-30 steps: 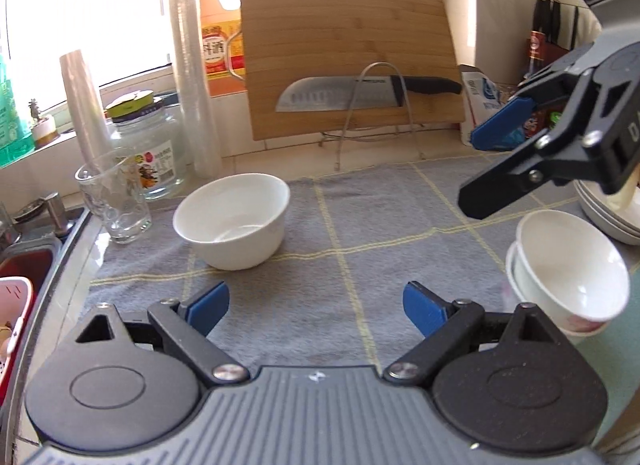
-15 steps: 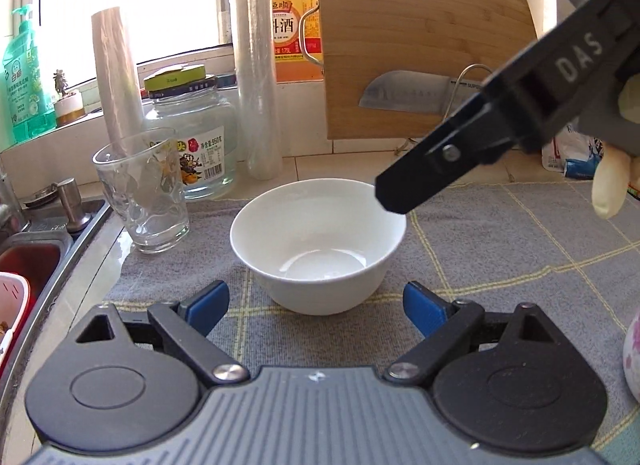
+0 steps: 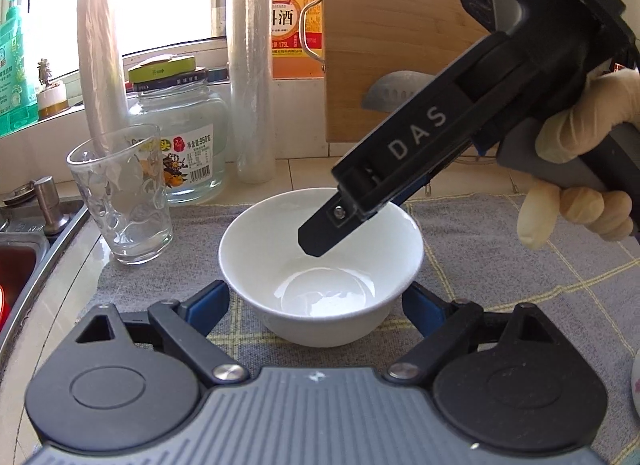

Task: Organize plates and bowls
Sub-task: 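Move the right gripper to the plain white bowl by the glass and close on its rim, then carry the plain white bowl with the right gripper toward the bowl stack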

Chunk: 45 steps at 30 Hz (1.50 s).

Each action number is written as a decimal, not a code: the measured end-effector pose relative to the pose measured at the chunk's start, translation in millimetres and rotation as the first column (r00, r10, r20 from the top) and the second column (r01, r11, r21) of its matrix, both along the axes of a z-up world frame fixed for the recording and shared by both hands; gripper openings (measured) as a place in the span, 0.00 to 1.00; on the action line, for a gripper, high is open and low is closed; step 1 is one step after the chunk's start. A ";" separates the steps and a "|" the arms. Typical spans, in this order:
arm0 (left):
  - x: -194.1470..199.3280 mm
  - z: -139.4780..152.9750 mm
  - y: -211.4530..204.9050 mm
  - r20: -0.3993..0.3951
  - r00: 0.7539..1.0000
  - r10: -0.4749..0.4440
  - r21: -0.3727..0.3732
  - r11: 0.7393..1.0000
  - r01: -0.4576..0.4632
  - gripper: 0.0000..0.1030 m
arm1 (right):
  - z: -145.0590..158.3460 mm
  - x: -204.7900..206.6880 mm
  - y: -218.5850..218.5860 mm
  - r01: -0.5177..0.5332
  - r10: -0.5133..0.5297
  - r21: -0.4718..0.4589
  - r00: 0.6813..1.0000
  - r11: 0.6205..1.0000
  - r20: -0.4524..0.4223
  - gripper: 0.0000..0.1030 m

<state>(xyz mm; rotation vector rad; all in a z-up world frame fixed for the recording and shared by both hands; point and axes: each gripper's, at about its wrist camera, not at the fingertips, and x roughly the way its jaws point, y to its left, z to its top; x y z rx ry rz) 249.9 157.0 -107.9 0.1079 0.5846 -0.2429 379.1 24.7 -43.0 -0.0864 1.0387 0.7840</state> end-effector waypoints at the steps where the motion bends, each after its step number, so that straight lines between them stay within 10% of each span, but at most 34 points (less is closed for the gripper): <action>1: 0.3 -0.4 0.0 0.000 1.000 -0.001 -0.002 1.000 0.001 0.90 | -1.5 1.6 0.5 0.003 -0.003 0.001 1.000 1.000 -0.003 0.70; 10: 0.8 -1.1 0.4 0.004 1.000 -0.020 -0.003 1.000 0.020 0.89 | -6.2 5.0 5.3 -0.010 0.011 0.042 1.000 0.999 -0.026 0.56; 45: -103.1 59.9 -62.3 -0.006 0.987 -0.161 0.074 0.984 0.161 0.89 | 66.8 -120.1 -70.3 0.034 -0.033 0.062 0.999 0.998 -0.004 0.58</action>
